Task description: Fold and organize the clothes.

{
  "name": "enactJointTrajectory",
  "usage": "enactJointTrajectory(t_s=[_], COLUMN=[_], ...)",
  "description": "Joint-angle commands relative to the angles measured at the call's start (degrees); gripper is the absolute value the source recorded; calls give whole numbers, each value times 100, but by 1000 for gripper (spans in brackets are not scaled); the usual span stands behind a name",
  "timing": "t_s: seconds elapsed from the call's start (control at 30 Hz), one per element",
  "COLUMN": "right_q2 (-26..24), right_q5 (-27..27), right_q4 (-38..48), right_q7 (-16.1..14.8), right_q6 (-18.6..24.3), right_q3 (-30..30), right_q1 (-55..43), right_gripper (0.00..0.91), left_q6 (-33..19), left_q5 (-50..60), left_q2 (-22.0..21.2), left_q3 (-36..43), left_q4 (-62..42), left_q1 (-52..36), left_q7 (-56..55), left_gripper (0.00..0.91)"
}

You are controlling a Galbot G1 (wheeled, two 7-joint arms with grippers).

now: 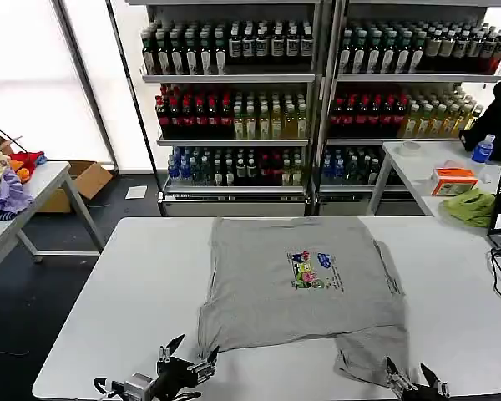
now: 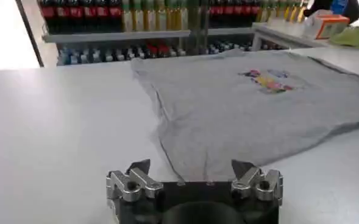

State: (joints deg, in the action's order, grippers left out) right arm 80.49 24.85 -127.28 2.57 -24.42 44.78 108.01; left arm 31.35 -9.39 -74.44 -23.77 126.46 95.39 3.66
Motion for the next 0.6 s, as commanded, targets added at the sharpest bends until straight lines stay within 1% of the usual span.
enactJointTrajectory(t_s=[0.03, 0.13, 0.23, 0.27, 0.3, 0.4, 0.43, 0.47, 0.5, 0.53, 0.57, 0.6], right_q2=[10, 20, 38, 40, 39, 59, 68, 68, 71, 74, 75, 78], right_q5=[-213, -227, -224, -228, -230, -208, -211, -212, -212, -214, -216, -216], right_q4=[51, 42, 52, 62, 64, 40, 40, 39, 40, 40, 39, 35], right_q7=[-41, -51, -64, -63, -70, -81, -91, -91, -91, -94, -100, -112], right_q6=[-64, -56, -57, -61, -65, -58, -56, -48, -48, -50, -49, -50], right_q3=[-163, -176, -142, -145, -148, -124, -109, -103, -101, -97, -94, -85], right_q1=[17, 25, 29, 34, 42, 51, 53, 54, 58, 63, 65, 67], right_gripper=[0, 0, 0, 0, 0, 0, 0, 0, 0, 0, 0, 0], left_q6=[56, 49, 48, 39, 27, -6, -11, -24, -27, -37, -69, -89], left_q5=[2, -3, -1, 4, 19, 93, 120, 157, 181, 204, 234, 248], left_q2=[-342, -435, -487, -493, -495, -493, -496, -501, -515, -532, -554, -570], left_q3=[85, 43, 77, 95, 121, 245, 271, 311, 340, 363, 368, 378], left_q4=[-288, -336, -347, -364, -385, -390, -385, -385, -396, -427, -458, -484], left_q1=[-207, -275, -255, -239, -227, -162, -139, -124, -120, -126, -135, -143], left_q7=[-292, -342, -358, -361, -374, -354, -329, -308, -308, -311, -296, -300], left_gripper=[907, 907, 856, 756, 695, 605, 544, 302, 171, 121, 50, 30])
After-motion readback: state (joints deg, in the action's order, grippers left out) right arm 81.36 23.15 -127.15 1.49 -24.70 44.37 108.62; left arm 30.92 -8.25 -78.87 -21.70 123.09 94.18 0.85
